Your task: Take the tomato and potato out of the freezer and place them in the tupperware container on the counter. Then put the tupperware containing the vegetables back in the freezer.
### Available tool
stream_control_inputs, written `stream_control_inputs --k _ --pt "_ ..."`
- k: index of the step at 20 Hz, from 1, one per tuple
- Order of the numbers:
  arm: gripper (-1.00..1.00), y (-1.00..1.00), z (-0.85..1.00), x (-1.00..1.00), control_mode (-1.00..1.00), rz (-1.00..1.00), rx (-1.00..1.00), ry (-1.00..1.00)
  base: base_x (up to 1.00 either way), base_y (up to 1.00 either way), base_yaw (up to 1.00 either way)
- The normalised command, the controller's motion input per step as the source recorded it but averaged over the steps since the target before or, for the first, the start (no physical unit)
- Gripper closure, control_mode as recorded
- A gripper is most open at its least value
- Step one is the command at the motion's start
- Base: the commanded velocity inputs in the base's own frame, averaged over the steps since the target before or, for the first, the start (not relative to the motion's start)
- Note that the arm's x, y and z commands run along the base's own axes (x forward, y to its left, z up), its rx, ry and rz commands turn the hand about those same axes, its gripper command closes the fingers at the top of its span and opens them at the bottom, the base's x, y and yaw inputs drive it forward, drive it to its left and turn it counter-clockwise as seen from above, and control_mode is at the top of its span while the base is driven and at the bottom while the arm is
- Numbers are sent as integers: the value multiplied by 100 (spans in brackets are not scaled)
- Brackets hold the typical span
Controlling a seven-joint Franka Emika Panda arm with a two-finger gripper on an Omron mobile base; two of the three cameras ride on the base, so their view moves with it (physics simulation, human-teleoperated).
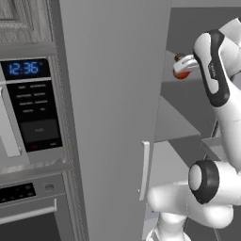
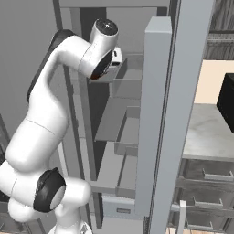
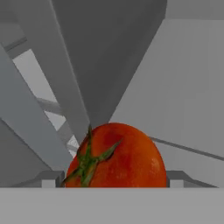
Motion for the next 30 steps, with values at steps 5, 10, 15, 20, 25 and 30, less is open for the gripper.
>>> stream_control_inputs --k 5,10,15,20,25,30 --pt "100 31 0 -82 -100 -5 -6 -2 0 0 0" --pt "100 32 0 -77 -100 -9 -5 -1 0 0 0" --pt "100 18 0 -31 -100 -20 0 0 0 0 0" --pt "100 0 0 -74 -100 -4 1 0 0 0 0" --pt "100 0 0 -67 -100 -6 0 0 0 0 0" --pt "100 0 0 -27 -100 -8 0 -5 0 0 0"
